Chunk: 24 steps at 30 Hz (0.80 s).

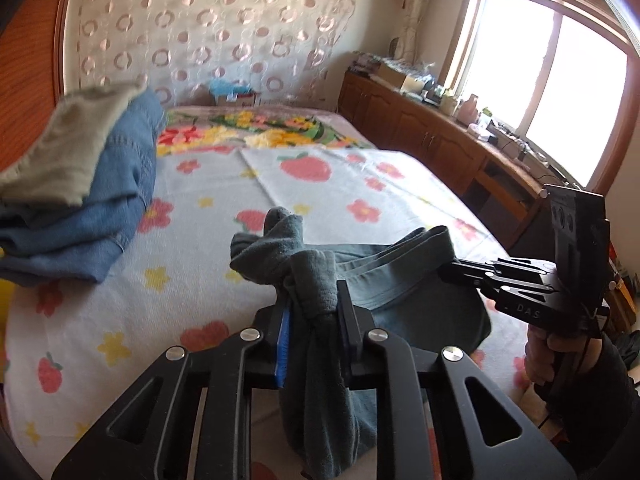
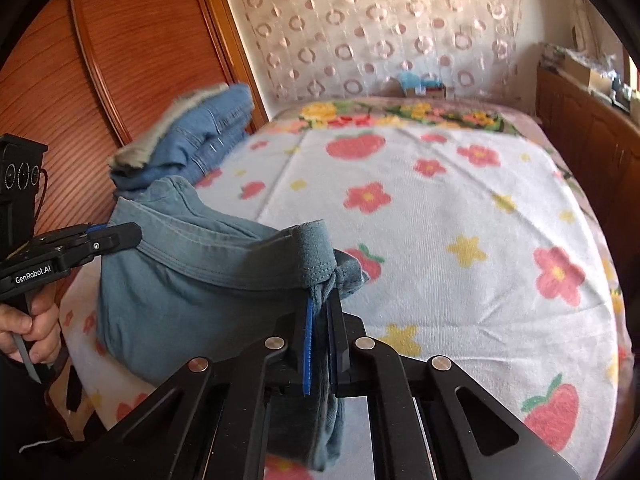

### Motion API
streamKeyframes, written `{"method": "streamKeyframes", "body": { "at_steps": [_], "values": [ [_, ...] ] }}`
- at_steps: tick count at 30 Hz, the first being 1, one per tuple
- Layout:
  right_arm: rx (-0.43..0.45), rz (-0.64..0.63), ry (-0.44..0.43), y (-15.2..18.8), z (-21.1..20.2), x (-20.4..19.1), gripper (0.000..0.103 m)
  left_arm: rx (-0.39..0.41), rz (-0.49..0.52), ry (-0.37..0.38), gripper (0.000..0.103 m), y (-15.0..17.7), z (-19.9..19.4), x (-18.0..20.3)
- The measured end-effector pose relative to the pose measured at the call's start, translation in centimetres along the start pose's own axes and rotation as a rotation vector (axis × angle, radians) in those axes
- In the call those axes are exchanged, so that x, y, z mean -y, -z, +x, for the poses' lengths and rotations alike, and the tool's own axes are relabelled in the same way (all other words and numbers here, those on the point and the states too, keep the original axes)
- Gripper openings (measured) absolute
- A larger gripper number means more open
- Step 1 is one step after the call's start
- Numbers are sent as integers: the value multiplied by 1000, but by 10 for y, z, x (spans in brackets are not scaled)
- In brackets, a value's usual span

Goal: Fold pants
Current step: 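Grasp the folded grey-blue shorts with the left tool while the right tool grasps the waistband, then lift and carry the folded shorts with both tools to the jeans stack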

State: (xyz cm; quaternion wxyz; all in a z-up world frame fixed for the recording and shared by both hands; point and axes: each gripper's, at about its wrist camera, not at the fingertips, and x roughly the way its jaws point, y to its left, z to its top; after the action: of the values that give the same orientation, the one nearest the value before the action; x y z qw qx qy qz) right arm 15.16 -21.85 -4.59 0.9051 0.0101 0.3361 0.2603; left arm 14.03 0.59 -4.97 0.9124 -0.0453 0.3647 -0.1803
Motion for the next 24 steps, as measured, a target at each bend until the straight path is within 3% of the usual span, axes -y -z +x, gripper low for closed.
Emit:
{"method": "streamKeyframes", "body": {
  "at_steps": [16,24],
  "values": [
    [191,-92,6,-19,-77,-29,5,160,77,-36,21,-35,-59,19],
    [243,-140,16,-25,-93,-36,5,203,103,-65,21,-50,-76,20]
  ]
}}
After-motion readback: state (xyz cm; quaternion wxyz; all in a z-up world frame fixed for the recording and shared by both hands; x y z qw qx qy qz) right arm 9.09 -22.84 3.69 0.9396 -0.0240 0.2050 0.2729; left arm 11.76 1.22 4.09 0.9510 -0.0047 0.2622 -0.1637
